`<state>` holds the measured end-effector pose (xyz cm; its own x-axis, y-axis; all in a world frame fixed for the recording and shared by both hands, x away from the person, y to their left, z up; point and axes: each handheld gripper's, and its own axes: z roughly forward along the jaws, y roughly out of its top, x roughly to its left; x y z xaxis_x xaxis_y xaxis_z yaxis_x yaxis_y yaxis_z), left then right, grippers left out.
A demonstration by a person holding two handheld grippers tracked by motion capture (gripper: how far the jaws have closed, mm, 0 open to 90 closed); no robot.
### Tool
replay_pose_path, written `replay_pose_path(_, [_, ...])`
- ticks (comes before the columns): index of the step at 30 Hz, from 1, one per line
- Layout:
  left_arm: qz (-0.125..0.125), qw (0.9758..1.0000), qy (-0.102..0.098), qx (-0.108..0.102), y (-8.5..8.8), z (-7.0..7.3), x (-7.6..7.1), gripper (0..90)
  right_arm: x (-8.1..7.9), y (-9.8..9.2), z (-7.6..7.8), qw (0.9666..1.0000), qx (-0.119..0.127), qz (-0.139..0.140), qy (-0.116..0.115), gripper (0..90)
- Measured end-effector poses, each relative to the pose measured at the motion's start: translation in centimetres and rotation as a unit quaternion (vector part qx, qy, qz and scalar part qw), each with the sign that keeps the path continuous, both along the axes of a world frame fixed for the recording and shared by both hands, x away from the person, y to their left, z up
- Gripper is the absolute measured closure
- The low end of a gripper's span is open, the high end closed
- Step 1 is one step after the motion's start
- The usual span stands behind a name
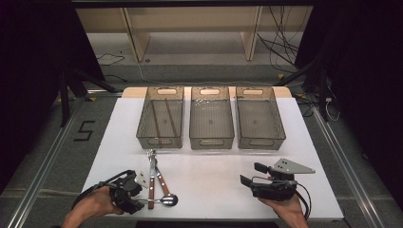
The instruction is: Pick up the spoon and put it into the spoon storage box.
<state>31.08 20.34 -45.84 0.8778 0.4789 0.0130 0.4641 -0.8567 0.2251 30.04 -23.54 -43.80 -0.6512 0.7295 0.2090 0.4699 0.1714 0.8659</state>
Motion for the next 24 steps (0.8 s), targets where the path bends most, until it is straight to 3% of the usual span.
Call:
replay_pose_path(11, [-0.026, 0.9995, 0.005, 0.016, -0.6, -0.4, 0.1, 64.8, 0.0, 0.0, 0.0, 1.0, 0.0, 0.001, 0.002, 26.4])
replay_pose_path(18, [-0.062, 0.9974, 0.005, 0.037, -1.0, -0.2, 0.1, 74.5, 0.0, 0.0, 0.0, 1.0, 0.0, 0.001, 0.002, 26.6])
replay_pose_path(24, [-0.08, 0.9963, 0.009, 0.03, -1.1, -0.3, -0.1, 80.9, 0.0, 0.0, 0.0, 1.0, 0.0, 0.0, 0.003, 26.6])
